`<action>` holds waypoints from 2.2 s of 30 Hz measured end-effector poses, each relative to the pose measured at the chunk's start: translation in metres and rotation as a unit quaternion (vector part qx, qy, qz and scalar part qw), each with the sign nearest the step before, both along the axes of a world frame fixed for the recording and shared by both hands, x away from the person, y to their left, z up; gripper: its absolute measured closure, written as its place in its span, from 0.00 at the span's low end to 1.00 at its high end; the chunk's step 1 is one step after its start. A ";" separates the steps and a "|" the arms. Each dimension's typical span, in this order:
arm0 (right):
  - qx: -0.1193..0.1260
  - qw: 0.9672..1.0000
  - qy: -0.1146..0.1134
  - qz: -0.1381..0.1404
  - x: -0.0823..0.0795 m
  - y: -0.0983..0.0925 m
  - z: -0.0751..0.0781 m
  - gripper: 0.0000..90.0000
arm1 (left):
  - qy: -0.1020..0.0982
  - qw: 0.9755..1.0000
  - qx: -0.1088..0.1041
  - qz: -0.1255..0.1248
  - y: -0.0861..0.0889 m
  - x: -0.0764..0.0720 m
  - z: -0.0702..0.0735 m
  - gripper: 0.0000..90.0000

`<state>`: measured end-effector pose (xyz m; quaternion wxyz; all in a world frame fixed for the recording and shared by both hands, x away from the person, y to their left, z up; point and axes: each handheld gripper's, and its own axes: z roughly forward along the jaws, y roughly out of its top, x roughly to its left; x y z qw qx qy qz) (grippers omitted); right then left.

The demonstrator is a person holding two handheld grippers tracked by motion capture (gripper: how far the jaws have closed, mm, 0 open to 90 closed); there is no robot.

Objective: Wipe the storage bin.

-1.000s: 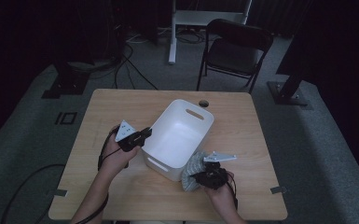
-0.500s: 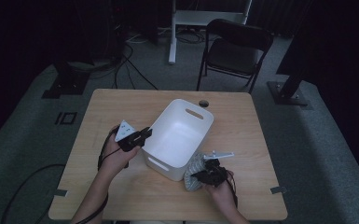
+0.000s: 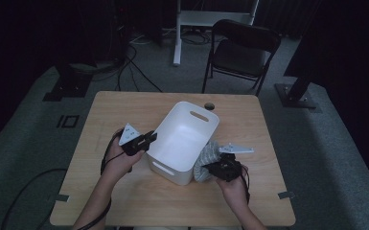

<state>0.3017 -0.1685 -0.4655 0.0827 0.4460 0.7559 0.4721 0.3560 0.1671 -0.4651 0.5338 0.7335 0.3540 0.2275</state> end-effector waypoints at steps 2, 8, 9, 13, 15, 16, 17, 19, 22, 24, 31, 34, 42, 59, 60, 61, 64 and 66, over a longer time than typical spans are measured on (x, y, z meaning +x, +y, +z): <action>-0.005 1.000 0.009 -0.003 0.002 0.000 -0.006 0.85 | 0.000 1.000 0.002 0.000 0.000 0.000 0.000 0.89; -0.022 0.999 0.029 -0.010 0.010 0.000 -0.022 0.85 | -0.001 1.000 0.002 0.001 0.000 0.000 0.000 0.89; -0.024 0.999 0.034 -0.011 0.012 0.000 -0.025 0.85 | -0.001 1.000 0.002 0.001 0.000 0.000 0.000 0.89; -0.029 0.998 0.055 -0.014 0.020 -0.002 -0.040 0.85 | 0.000 1.000 0.003 0.002 -0.001 0.000 0.000 0.89; -0.035 0.997 0.069 -0.017 0.024 -0.002 -0.048 0.85 | 0.001 1.000 0.001 0.002 0.000 0.000 0.000 0.89; -0.039 0.997 0.072 -0.016 0.025 -0.002 -0.051 0.85 | 0.001 1.000 0.001 0.003 0.000 0.000 0.000 0.89; -0.042 0.996 0.075 -0.017 0.027 -0.002 -0.054 0.85 | 0.001 1.000 0.002 0.003 0.000 0.000 0.000 0.89; -0.044 0.996 0.077 -0.017 0.028 -0.001 -0.055 0.85 | 0.002 1.000 0.001 0.004 0.000 0.000 0.000 0.89; -0.046 0.996 0.079 -0.016 0.027 -0.002 -0.052 0.85 | 0.003 1.000 0.000 0.009 -0.001 0.000 0.000 0.89; -0.036 0.996 0.076 -0.016 0.026 -0.005 -0.046 0.85 | 0.003 1.000 -0.006 0.011 0.000 0.000 0.000 0.89; 0.015 1.000 0.014 -0.013 0.017 -0.018 0.001 0.85 | -0.001 1.000 -0.001 0.010 -0.001 0.000 0.000 0.89; 0.024 1.000 -0.005 -0.018 0.017 -0.022 0.016 0.85 | -0.002 1.000 0.001 0.008 -0.002 0.000 0.000 0.89; 0.010 1.000 -0.001 -0.026 0.025 -0.018 0.008 0.85 | 0.002 1.000 -0.004 -0.005 -0.002 0.001 0.000 0.89; -0.036 0.995 0.079 -0.049 0.052 -0.019 -0.050 0.85 | 0.003 1.000 -0.004 -0.002 -0.002 0.001 0.000 0.88; -0.039 0.995 0.079 -0.047 0.052 -0.019 -0.050 0.85 | 0.003 1.000 -0.004 -0.001 -0.002 0.001 0.000 0.88; -0.039 0.995 0.079 -0.047 0.052 -0.020 -0.049 0.85 | 0.003 1.000 -0.005 0.000 -0.002 0.001 0.000 0.88; -0.020 0.996 0.076 -0.037 0.049 -0.023 -0.042 0.85 | 0.003 1.000 -0.004 0.002 -0.002 0.001 0.000 0.88; -0.013 0.997 0.072 -0.035 0.048 -0.024 -0.038 0.85 | 0.003 1.000 -0.004 0.002 -0.002 0.001 0.000 0.88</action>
